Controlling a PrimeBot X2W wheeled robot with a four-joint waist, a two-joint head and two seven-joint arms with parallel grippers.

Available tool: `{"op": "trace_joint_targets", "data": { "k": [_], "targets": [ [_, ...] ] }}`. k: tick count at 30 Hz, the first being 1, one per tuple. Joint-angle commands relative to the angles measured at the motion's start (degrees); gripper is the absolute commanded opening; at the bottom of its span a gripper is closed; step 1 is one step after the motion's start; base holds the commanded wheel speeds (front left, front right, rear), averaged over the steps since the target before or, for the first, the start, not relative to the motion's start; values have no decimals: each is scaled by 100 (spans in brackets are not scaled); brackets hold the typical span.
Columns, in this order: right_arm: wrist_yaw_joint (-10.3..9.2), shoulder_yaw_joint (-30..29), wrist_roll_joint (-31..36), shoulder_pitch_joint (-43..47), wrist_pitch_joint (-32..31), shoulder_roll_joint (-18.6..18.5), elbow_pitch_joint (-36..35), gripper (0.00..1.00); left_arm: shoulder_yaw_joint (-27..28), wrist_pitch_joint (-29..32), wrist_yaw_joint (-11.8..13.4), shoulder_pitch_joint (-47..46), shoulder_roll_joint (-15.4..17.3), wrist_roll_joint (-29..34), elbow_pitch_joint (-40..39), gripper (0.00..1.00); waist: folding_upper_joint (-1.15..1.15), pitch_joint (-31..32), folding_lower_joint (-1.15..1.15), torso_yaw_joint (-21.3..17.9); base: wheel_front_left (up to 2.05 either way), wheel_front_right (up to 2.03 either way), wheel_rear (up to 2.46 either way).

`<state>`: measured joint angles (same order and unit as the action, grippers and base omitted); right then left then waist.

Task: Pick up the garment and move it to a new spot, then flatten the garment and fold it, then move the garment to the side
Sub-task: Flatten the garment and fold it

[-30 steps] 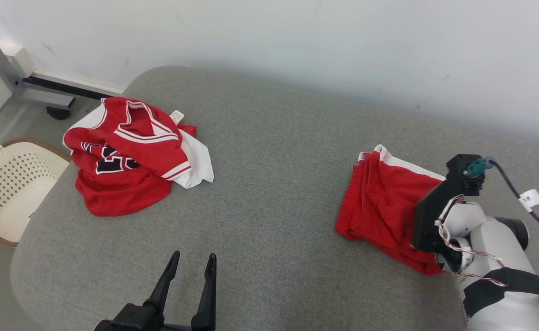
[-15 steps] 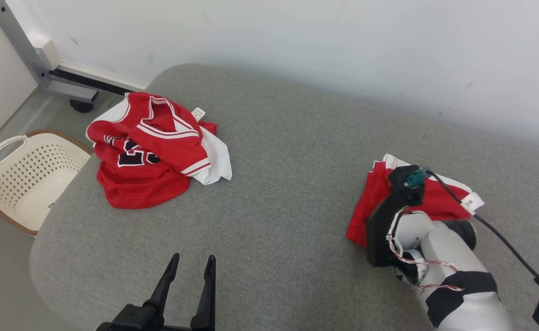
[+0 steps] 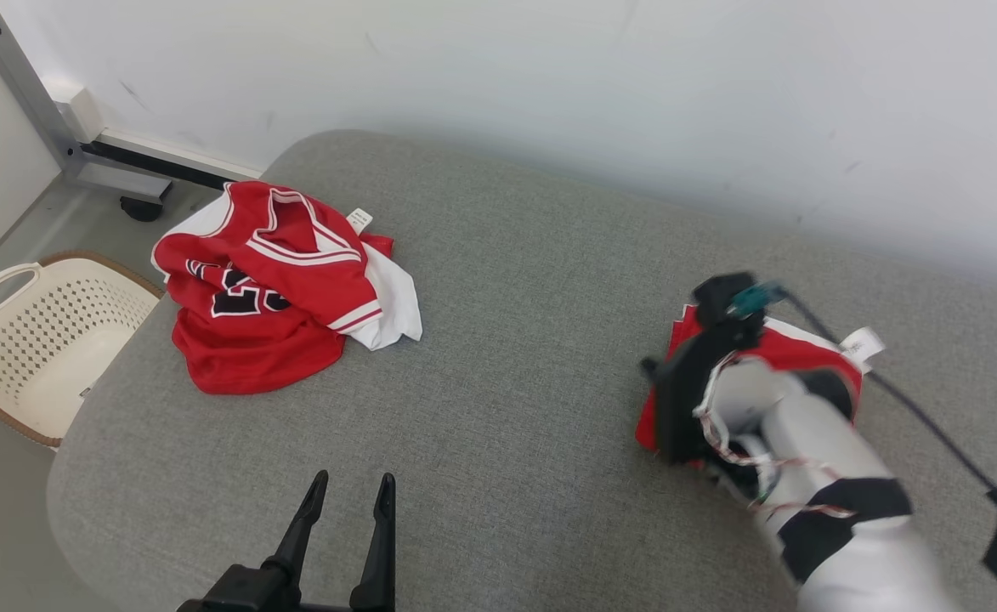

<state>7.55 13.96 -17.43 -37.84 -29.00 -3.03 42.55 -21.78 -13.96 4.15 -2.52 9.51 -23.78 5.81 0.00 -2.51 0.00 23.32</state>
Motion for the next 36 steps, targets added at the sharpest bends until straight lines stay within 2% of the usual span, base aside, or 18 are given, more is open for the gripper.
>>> {"op": "trace_joint_targets", "data": {
  "k": [1, 2, 7, 10, 22, 27, 36],
  "targets": [
    [-13, -323, 243, -85, 99, -161, -47, 0, -1, -6, 30, 54, 26, -14, -37, 100, 0, 8, 0, 0, 0, 0, 0],
    [-13, -323, 243, -85, 99, -161, -47, 0, -1, -6, 30, 54, 26, -14, -37, 100, 0, 8, 0, 0, 0, 0, 0],
    [-13, -1293, 1004, -68, 78, -333, -24, 0, -46, -20, 20, 59, 11, -15, -73, 100, 0, -55, 0, 74, 0, 0, 0],
    [-13, -1730, 1363, 50, -55, -268, 16, 0, -63, -37, 17, 61, -30, -32, -78, 100, 0, -137, 0, 141, 0, 0, 0],
    [-13, -2759, 2486, -263, 94, -20, 384, 0, -137, -106, -73, -121, -204, 10, 19, 100, 0, -513, 0, 569, 0, 0, 0],
    [-13, -2849, 2672, -525, 253, 13, 696, 0, -142, -117, -94, -96, -257, 19, 86, 100, 0, -543, 0, 691, 0, 0, 0],
    [-13, -2314, 2058, -919, 843, 13, 1388, 0, -80, -129, -90, -69, -193, 61, 149, 100, 0, -360, 0, 641, 0, 0, 0]
  ]
}}
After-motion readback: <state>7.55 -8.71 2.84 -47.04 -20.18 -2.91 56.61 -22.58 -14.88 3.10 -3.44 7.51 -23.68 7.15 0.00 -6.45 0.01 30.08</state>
